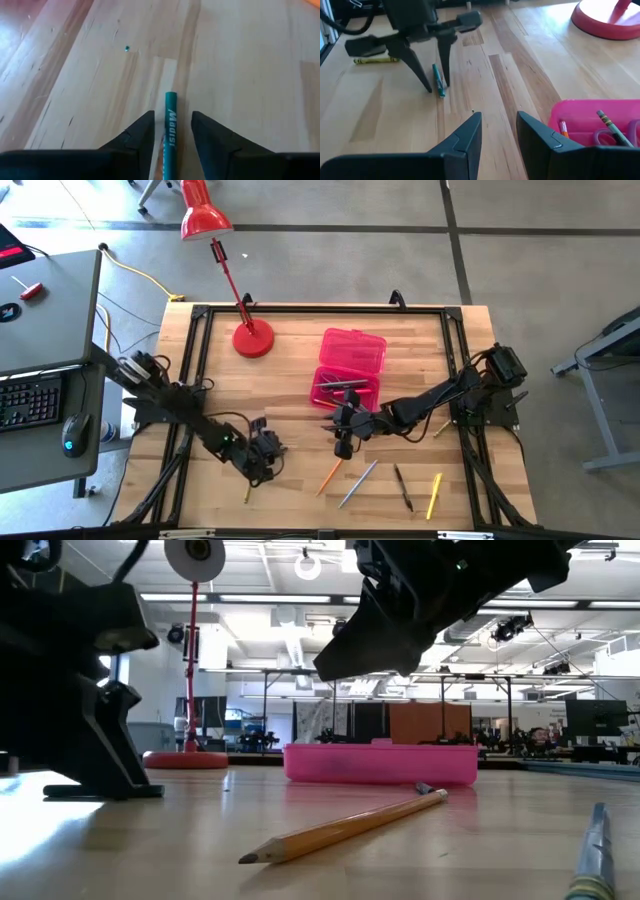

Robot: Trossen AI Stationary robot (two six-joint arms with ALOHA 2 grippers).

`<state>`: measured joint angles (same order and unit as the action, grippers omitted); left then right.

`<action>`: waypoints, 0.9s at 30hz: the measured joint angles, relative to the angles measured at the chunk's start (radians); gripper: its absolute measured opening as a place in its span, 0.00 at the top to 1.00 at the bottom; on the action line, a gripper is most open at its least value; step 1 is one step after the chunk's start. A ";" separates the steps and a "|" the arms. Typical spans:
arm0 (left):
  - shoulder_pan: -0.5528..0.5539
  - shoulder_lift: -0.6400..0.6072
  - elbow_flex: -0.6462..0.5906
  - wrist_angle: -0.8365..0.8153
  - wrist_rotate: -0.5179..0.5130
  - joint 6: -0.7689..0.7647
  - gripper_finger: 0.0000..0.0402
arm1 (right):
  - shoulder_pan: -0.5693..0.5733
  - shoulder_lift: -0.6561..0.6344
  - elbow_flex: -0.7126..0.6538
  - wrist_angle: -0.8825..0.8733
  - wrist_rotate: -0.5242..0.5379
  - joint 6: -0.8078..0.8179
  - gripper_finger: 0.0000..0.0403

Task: Pick & place school supplies into a supply box
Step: Put the left dark green crayon into the red supply box

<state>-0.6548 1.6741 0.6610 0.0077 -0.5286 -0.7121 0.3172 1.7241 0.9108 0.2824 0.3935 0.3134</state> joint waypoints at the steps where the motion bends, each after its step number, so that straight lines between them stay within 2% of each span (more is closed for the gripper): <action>1: -0.001 0.013 0.001 0.005 -0.008 -0.002 0.59 | 0.000 0.000 0.000 0.003 0.000 0.000 0.75; 11: -0.004 0.168 0.008 0.064 -0.092 -0.115 0.59 | 0.000 0.000 0.000 0.022 -0.003 -0.007 0.75; 20: -0.042 0.184 -0.069 0.180 -0.148 -0.231 0.59 | 0.003 0.000 -0.001 0.020 -0.034 -0.007 0.75; 23: -0.065 0.184 -0.090 0.199 -0.158 -0.279 0.63 | 0.006 0.000 -0.001 0.015 -0.035 -0.022 0.75; 27: -0.083 0.185 -0.101 0.203 -0.177 -0.292 0.75 | 0.006 0.000 -0.001 0.015 -0.034 -0.034 0.75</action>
<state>-0.7381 1.8587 0.5601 0.2111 -0.7061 -1.0045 0.3237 1.7241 0.9100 0.2970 0.3595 0.2798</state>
